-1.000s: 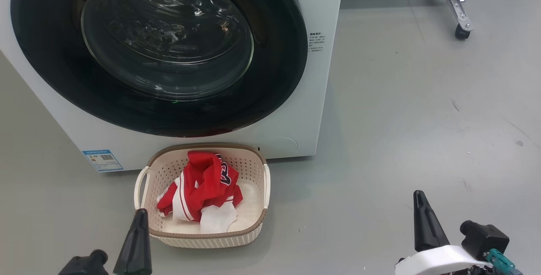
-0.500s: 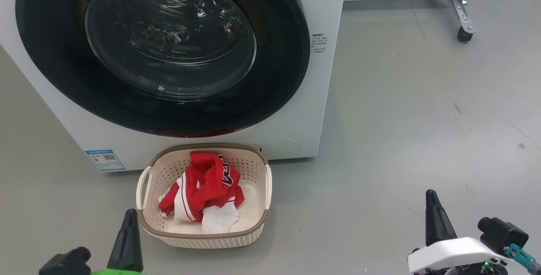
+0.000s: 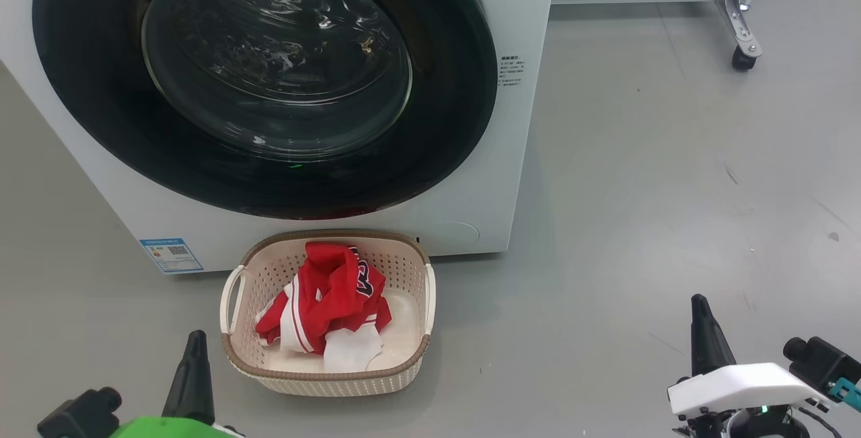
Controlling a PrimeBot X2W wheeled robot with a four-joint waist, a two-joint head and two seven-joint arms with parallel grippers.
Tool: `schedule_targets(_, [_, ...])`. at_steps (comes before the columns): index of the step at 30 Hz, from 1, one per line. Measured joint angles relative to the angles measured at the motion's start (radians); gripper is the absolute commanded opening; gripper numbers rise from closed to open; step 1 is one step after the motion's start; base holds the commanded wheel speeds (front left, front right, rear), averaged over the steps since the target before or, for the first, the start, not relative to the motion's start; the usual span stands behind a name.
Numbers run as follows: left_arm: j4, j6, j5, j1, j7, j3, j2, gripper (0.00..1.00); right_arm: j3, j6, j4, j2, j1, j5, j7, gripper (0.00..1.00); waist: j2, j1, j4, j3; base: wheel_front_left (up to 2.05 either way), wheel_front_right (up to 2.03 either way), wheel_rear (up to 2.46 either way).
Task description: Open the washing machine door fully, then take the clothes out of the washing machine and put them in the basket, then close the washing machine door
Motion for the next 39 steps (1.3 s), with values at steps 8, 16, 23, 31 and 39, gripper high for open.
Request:
schedule_targets(8, [0.023,-0.009,-0.100,-0.019,0.015,0.010,0.004,0.00,-0.017,0.009,0.012,-0.006,-0.009,0.093,0.018,0.00,0.0000,0.0000,0.004,-0.003,0.00,0.00,0.00])
schedule_targets(16, [0.041,-0.019,-0.179,-0.035,0.029,0.022,0.006,0.00,-0.033,0.020,0.026,-0.012,-0.024,0.176,0.036,0.00,0.0000,0.0000,0.007,-0.005,0.00,0.00,0.00])
schedule_targets(23, [0.061,-0.031,-0.258,-0.050,0.045,0.029,0.010,0.00,-0.047,0.030,0.038,-0.015,-0.044,0.256,0.053,0.00,0.0000,0.0000,0.011,-0.008,0.00,0.00,0.00])
schedule_targets(31, [0.086,-0.044,-0.359,-0.067,0.062,0.037,0.013,0.00,-0.067,0.044,0.055,-0.023,-0.058,0.351,0.074,0.00,0.0000,0.0000,0.015,-0.011,0.00,0.00,0.00])
schedule_targets(39, [0.110,-0.059,-0.457,-0.090,0.079,0.052,0.016,0.00,-0.086,0.053,0.070,-0.028,-0.076,0.452,0.092,0.00,0.0000,0.0000,0.019,-0.014,0.00,0.00,0.00])
